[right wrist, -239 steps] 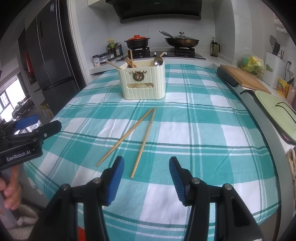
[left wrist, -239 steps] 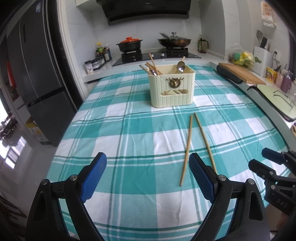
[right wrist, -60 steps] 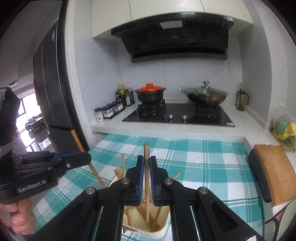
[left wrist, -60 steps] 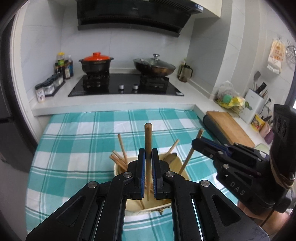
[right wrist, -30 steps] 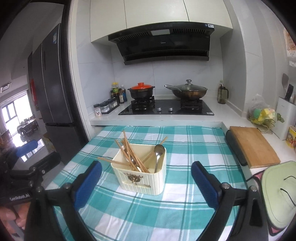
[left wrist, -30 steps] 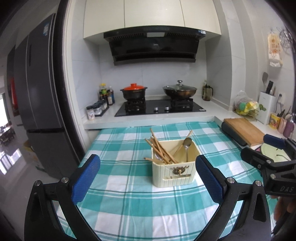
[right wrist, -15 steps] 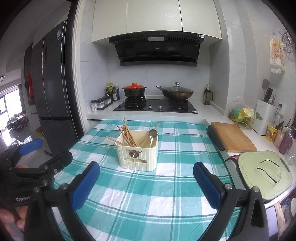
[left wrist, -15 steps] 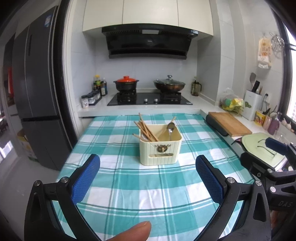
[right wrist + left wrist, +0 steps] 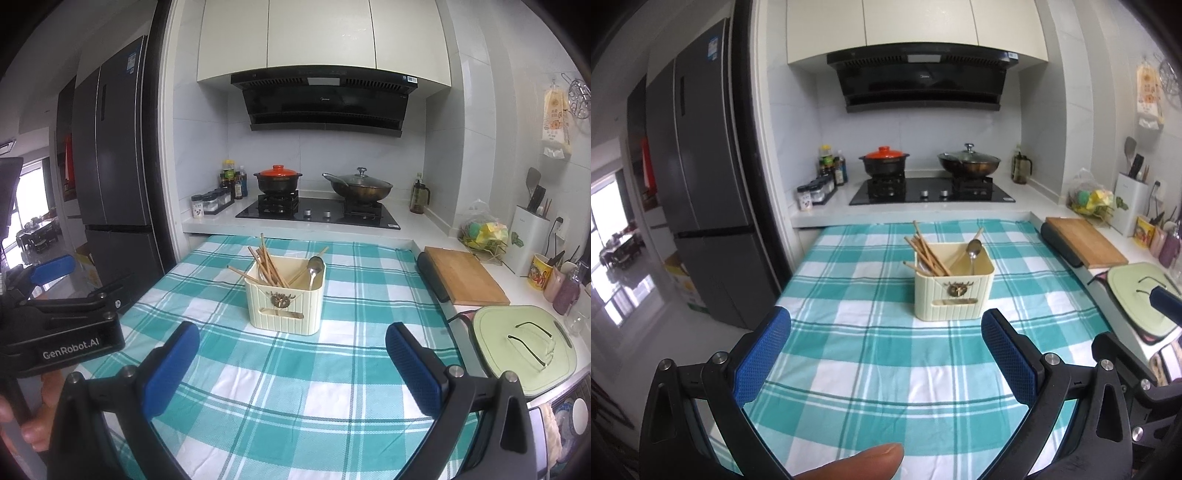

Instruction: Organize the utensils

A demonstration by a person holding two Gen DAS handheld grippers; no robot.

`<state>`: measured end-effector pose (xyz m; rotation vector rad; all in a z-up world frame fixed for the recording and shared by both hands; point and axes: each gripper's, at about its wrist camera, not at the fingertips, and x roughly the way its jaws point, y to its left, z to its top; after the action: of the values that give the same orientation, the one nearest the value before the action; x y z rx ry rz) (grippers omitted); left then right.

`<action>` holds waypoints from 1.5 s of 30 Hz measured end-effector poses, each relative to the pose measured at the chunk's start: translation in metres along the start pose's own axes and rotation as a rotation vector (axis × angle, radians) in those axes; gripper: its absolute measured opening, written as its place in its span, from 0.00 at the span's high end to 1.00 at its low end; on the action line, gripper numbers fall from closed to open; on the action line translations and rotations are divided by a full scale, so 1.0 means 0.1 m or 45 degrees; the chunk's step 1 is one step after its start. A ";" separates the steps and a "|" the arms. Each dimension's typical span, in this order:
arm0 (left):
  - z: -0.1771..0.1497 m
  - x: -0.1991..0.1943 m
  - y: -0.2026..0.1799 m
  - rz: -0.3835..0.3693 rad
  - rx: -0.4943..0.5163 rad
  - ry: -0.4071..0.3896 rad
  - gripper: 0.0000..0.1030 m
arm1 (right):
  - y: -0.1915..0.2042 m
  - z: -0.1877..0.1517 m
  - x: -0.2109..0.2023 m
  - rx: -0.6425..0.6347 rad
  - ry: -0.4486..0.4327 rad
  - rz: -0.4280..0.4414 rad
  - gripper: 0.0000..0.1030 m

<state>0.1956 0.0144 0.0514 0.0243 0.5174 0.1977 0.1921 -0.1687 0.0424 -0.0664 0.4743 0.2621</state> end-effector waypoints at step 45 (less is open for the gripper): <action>0.01 -0.04 -0.04 -0.018 -0.001 0.025 0.00 | 0.00 0.04 -0.18 0.018 -0.048 -0.005 0.00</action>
<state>0.1927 0.0100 0.0538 0.0177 0.5372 0.1848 0.1784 -0.1726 0.0542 -0.0485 0.4381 0.2560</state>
